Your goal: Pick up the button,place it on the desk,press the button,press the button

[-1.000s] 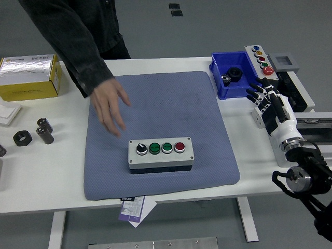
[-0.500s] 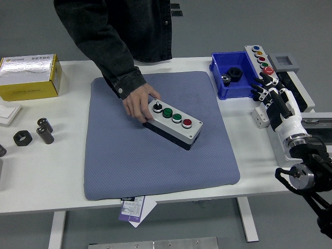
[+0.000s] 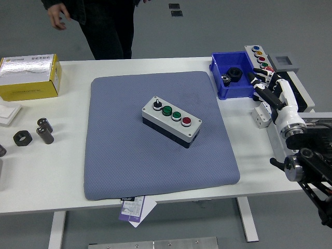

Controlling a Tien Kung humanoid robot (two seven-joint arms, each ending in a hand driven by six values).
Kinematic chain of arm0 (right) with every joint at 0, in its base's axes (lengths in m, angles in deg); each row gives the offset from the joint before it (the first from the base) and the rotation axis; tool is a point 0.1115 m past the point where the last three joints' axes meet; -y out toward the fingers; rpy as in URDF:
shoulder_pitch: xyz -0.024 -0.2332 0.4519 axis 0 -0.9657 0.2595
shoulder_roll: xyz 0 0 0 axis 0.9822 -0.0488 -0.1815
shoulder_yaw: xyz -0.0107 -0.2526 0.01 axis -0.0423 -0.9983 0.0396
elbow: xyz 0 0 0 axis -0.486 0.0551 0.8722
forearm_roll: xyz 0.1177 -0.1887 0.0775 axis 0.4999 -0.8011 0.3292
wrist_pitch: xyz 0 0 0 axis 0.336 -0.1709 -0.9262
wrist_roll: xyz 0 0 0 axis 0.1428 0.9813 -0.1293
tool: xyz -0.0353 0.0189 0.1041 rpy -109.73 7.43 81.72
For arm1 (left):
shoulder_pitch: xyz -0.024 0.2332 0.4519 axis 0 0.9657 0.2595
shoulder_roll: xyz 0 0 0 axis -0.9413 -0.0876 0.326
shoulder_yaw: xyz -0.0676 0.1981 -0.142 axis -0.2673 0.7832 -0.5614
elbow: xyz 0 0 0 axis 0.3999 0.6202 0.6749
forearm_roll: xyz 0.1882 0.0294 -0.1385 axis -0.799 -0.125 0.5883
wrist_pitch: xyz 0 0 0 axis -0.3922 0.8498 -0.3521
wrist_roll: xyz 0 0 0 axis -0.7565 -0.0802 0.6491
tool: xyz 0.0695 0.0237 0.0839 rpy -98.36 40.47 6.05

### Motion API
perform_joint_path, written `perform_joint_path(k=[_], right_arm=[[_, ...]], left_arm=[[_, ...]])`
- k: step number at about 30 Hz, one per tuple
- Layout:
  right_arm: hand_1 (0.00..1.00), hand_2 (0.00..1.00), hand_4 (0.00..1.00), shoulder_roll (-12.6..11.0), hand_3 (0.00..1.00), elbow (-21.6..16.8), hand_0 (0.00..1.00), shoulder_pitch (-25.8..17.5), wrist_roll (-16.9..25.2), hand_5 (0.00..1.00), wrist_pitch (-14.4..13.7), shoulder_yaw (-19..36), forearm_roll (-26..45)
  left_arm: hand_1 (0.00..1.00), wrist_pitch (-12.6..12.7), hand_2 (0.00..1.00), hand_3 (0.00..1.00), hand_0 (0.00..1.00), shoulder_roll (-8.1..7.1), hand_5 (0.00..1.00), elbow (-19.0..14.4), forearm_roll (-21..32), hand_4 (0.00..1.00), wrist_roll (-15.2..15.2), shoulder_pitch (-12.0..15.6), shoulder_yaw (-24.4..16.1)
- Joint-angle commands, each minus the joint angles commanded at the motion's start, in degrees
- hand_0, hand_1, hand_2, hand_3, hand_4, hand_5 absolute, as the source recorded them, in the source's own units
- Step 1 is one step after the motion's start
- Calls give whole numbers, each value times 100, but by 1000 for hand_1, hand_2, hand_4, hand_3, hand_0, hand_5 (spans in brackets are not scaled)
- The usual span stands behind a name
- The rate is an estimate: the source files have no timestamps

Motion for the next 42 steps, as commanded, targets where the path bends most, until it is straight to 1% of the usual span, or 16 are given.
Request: perform_joint_path(k=[1, 2, 7, 8, 10, 13, 14, 15, 17, 24, 25, 26, 28, 33, 35, 42], right_arm=[[716, 716, 813, 23, 721, -15, 808, 116, -194, 371, 111, -106, -201], [825, 871, 927, 66, 987, -28, 856, 257, -434, 434, 248, -233, -442], [825, 871, 927, 336, 987, 5, 856, 912, -1534, 434, 910, -834, -1542], [998, 998, 997, 366, 998, -17, 998, 1039, -1775, 386, 1037, -949, -1783], [998, 998, 997, 391, 998, -92, 998, 1249, -2222, 386, 1196, -1104, -2230], [998, 998, 997, 388, 998, -215, 998, 1403, -2830, 386, 1227, -1242, -2854], [998, 998, 998, 384, 998, -250, 998, 1423, -3039, 366, 1198, -1276, -3094], [998, 998, 998, 382, 998, -273, 998, 1433, -3202, 366, 1143, -1303, -3301], [998, 998, 998, 378, 998, -313, 998, 1447, -3541, 366, 904, -1355, -3782], [998, 998, 998, 402, 998, -414, 998, 1511, -3580, 372, -53, -1533, -5329], [998, 998, 998, 402, 998, -426, 998, 1516, -3580, 372, -159, -1559, -5535], [998, 998, 998, 401, 998, -441, 998, 1525, -3580, 395, -265, -1593, -5767], [998, 998, 998, 405, 998, -459, 998, 1549, -3580, 395, -380, -1673, -6169], [998, 998, 998, 446, 998, -408, 998, 1634, -3580, 393, -409, -1897, -6943], [998, 998, 998, 465, 998, -372, 998, 1651, -3580, 393, -382, -1967, -7068], [998, 998, 998, 559, 998, -207, 998, 1717, -3580, 390, -90, -2280, -6612]], left_arm=[[698, 1, 620, 623, 716, 8, 229, -1, -15, 715, -8, 3, -19], [698, 2, 620, 623, 715, 16, 229, -1, -33, 715, -15, 2, -40], [698, 0, 620, 623, 715, 36, 229, 4, -11, 715, 6, -45, -25], [698, -1, 620, 623, 715, 38, 229, 5, 3, 715, 14, -52, -12], [698, 0, 620, 623, 715, 39, 229, 6, 10, 715, 15, -51, -11], [698, 6, 620, 623, 715, 38, 229, 3, 7, 715, 4, -26, -29], [698, 9, 620, 623, 716, 38, 229, 1, 5, 715, -2, -15, -39], [698, 11, 620, 623, 716, 37, 229, 0, 6, 715, -6, -5, -44], [698, 14, 620, 623, 716, 37, 229, -1, 5, 715, -11, 6, -55], [698, 16, 620, 623, 715, 34, 229, 1, -20, 715, -13, -14, -79], [698, 15, 620, 623, 715, 35, 229, 0, -30, 715, -17, -16, -84], [698, 15, 620, 623, 716, 38, 228, -1, -47, 715, -23, -17, -93], [698, 15, 620, 623, 716, 41, 228, -3, -59, 715, -28, -17, -101], [698, 19, 620, 623, 715, 40, 228, -5, -68, 715, -33, -24, -109], [698, 19, 620, 623, 715, 40, 228, -6, -65, 715, -32, -29, -109], [698, 23, 619, 622, 715, 46, 227, -13, -91, 714, -54, -28, -141]])
